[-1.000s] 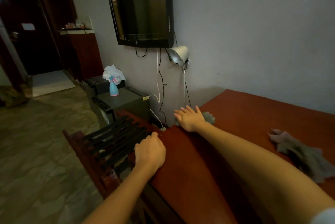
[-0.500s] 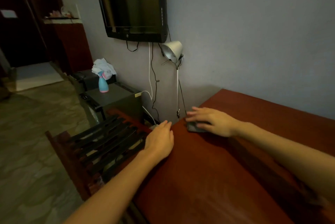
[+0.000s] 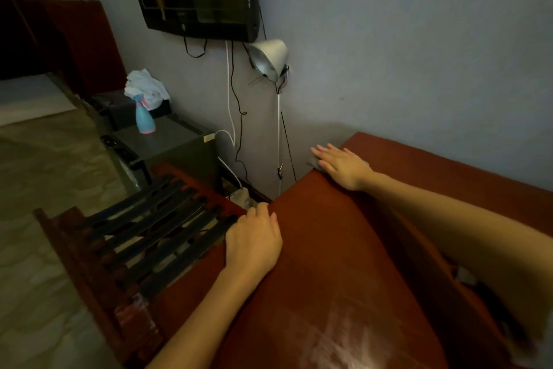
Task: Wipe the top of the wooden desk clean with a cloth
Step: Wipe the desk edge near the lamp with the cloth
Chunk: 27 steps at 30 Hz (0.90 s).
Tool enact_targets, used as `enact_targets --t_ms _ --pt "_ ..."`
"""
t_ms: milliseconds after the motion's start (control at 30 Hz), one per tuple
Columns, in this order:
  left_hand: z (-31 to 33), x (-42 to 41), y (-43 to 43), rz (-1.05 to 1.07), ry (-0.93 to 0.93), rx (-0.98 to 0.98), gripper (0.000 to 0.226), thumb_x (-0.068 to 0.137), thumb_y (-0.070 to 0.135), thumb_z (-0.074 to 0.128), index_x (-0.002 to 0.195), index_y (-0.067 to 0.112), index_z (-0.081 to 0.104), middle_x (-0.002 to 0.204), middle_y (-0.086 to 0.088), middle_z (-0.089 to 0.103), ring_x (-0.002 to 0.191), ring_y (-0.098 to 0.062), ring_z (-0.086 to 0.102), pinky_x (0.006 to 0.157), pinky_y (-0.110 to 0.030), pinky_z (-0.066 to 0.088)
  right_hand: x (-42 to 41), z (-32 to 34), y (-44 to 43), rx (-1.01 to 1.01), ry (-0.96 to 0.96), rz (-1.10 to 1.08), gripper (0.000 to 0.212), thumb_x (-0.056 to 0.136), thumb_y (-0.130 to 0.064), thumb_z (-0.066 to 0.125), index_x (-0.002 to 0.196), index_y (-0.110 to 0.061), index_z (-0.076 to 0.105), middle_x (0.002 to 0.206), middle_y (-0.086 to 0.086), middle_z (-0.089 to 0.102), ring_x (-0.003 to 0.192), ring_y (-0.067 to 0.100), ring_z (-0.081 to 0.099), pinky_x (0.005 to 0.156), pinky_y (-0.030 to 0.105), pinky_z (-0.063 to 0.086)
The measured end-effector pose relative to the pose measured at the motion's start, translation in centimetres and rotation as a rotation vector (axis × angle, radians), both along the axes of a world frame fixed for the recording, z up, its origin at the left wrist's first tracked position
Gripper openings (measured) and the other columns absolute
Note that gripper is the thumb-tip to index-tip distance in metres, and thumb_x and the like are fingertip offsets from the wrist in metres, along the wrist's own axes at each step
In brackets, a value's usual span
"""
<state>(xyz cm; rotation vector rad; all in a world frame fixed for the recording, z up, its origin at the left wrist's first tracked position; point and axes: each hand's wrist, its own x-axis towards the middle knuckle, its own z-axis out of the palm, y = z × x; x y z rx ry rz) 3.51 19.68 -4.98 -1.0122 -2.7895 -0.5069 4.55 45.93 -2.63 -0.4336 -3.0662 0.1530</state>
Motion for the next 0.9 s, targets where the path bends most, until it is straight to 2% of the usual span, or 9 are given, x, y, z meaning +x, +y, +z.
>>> enact_targets --t_ms 167,300,367,433,500,567,667,800,900 --pt "0.1 -0.1 -0.1 -0.011 -0.030 0.024 0.037 0.103 0.034 0.026 0.127 0.015 0.046 0.114 -0.005 0.059 0.094 -0.021 0.060 0.072 -0.033 0.044 0.9 -0.1 -1.8 -0.011 -0.023 -0.084 0.053 0.104 -0.024 0.021 0.153 -0.014 0.005 0.161 0.003 0.001 0.148 0.015 -0.002 0.119 0.039 -0.002" --pt "0.0 0.0 -0.1 -0.028 -0.051 0.014 0.038 0.103 0.035 0.026 0.128 0.015 0.046 0.115 -0.005 0.059 0.095 -0.020 0.060 0.074 -0.032 0.046 3.0 -0.1 -4.6 -0.137 0.013 0.062 0.058 0.101 -0.015 0.035 0.152 -0.010 0.007 0.160 0.006 -0.001 0.148 0.016 -0.004 0.118 0.035 -0.003" --pt "0.0 -0.1 -0.1 -0.023 -0.043 0.007 0.039 0.103 0.035 0.026 0.130 0.016 0.046 0.117 -0.005 0.058 0.097 -0.019 0.059 0.076 -0.032 0.047 3.7 0.5 -5.6 -0.270 0.020 0.129 0.063 0.100 -0.017 0.044 0.152 -0.014 0.009 0.160 0.005 0.005 0.147 0.015 0.002 0.117 0.029 0.003" --pt "0.0 -0.1 0.0 -0.008 -0.030 -0.001 0.040 0.103 0.036 0.026 0.132 0.016 0.044 0.120 -0.005 0.057 0.101 -0.020 0.059 0.079 -0.032 0.046 3.8 1.2 -5.6 -0.315 -0.003 0.140 0.065 0.098 -0.023 0.050 0.152 -0.017 0.014 0.159 0.003 0.015 0.146 0.015 0.013 0.116 0.026 0.012" --pt "0.0 0.1 0.1 0.012 -0.027 -0.021 0.042 0.103 0.036 0.025 0.136 0.016 0.041 0.123 -0.005 0.056 0.104 -0.020 0.058 0.080 -0.032 0.046 3.4 2.0 -5.2 -0.201 -0.040 0.183 0.060 0.099 -0.030 0.046 0.151 -0.018 0.021 0.157 0.001 0.021 0.145 0.013 0.019 0.115 0.025 0.017" --pt "0.3 0.3 0.2 0.028 -0.019 -0.039 0.043 0.103 0.036 0.025 0.137 0.016 0.040 0.125 -0.006 0.056 0.108 -0.021 0.057 0.083 -0.033 0.046 3.0 2.3 -5.0 -0.097 -0.059 0.253 0.052 0.102 -0.031 0.038 0.150 -0.017 0.025 0.157 0.000 0.023 0.145 0.011 0.017 0.118 0.026 0.015" --pt "0.6 0.5 0.1 0.042 -0.041 -0.048 0.041 0.102 0.034 0.026 0.135 0.014 0.042 0.125 -0.008 0.056 0.109 -0.024 0.057 0.086 -0.036 0.047 3.8 1.7 -5.4 -0.109 -0.042 0.313 0.048 0.103 -0.027 0.031 0.150 -0.014 0.025 0.158 -0.001 0.019 0.146 0.010 0.012 0.120 0.029 0.010" --pt "0.8 0.8 -0.1 0.034 -0.065 -0.046 0.040 0.102 0.032 0.027 0.134 0.013 0.043 0.125 -0.008 0.056 0.109 -0.024 0.056 0.087 -0.036 0.047 4.7 0.0 -5.6 -0.091 0.076 0.274 0.049 0.104 -0.028 0.027 0.151 -0.015 0.020 0.158 -0.003 0.016 0.146 0.009 0.008 0.121 0.033 0.010" --pt "0.5 0.6 0.0 0.029 -0.043 -0.044 0.040 0.102 0.032 0.027 0.132 0.012 0.044 0.126 -0.009 0.056 0.110 -0.024 0.056 0.089 -0.037 0.047 4.6 -0.9 -7.0 -0.062 0.095 0.325 0.050 0.104 -0.028 0.026 0.151 -0.015 0.018 0.159 -0.003 0.015 0.147 0.008 0.007 0.120 0.027 0.005"
